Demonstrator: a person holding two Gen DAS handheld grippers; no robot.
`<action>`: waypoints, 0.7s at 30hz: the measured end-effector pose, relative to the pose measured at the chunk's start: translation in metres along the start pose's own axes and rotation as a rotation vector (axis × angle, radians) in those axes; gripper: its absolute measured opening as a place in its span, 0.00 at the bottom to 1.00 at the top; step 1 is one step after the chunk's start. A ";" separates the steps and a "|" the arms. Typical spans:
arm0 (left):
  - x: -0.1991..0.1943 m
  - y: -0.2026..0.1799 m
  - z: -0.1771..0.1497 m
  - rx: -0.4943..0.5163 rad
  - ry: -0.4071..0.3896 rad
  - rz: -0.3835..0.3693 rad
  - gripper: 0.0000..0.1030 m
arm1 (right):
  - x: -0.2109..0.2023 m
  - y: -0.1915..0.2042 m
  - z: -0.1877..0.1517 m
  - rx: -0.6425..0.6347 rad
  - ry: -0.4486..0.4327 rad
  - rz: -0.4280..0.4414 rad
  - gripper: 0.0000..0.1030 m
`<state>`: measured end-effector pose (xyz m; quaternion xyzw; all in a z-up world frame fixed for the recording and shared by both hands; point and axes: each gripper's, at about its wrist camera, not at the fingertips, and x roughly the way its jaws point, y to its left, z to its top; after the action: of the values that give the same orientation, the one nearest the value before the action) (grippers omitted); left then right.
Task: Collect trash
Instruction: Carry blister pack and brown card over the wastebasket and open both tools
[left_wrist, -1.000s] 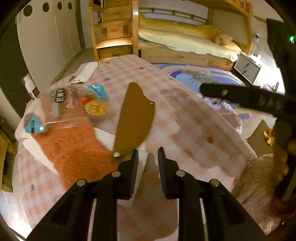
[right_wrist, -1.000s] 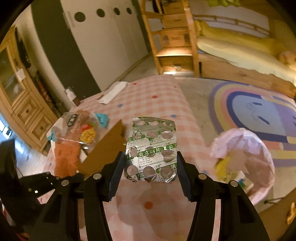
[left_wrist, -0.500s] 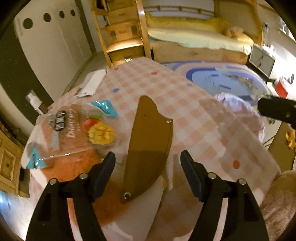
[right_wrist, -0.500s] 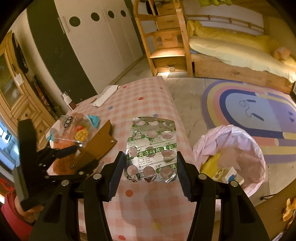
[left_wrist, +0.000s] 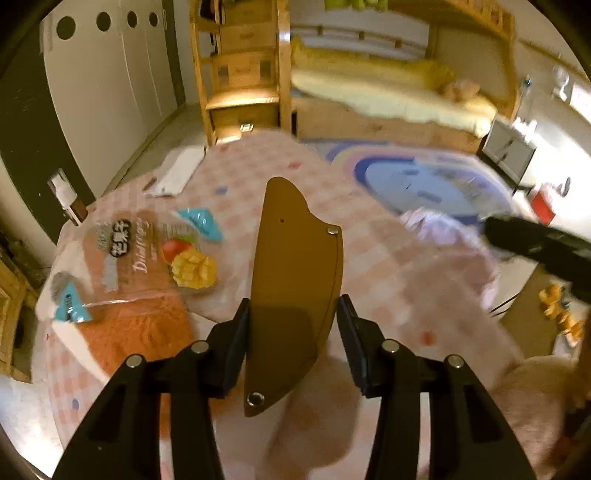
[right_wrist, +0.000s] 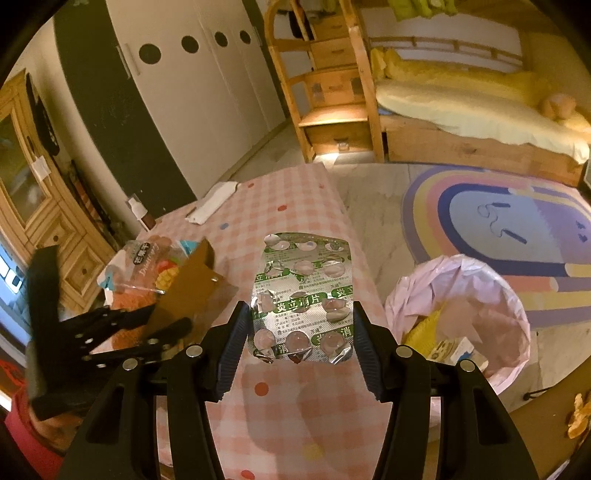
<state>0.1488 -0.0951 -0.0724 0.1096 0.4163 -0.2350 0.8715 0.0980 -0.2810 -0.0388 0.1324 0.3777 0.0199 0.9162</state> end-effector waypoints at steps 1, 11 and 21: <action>-0.010 -0.003 -0.001 -0.010 -0.018 -0.013 0.44 | -0.004 0.000 0.000 -0.002 -0.005 0.000 0.54; -0.033 -0.059 0.000 -0.016 -0.061 -0.162 0.44 | -0.047 -0.049 -0.017 0.039 -0.061 -0.108 0.54; 0.018 -0.140 0.027 0.061 -0.001 -0.295 0.44 | -0.054 -0.127 -0.039 0.161 -0.041 -0.239 0.54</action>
<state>0.1064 -0.2328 -0.0682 0.0736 0.4199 -0.3733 0.8240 0.0244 -0.4024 -0.0607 0.1597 0.3724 -0.1225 0.9060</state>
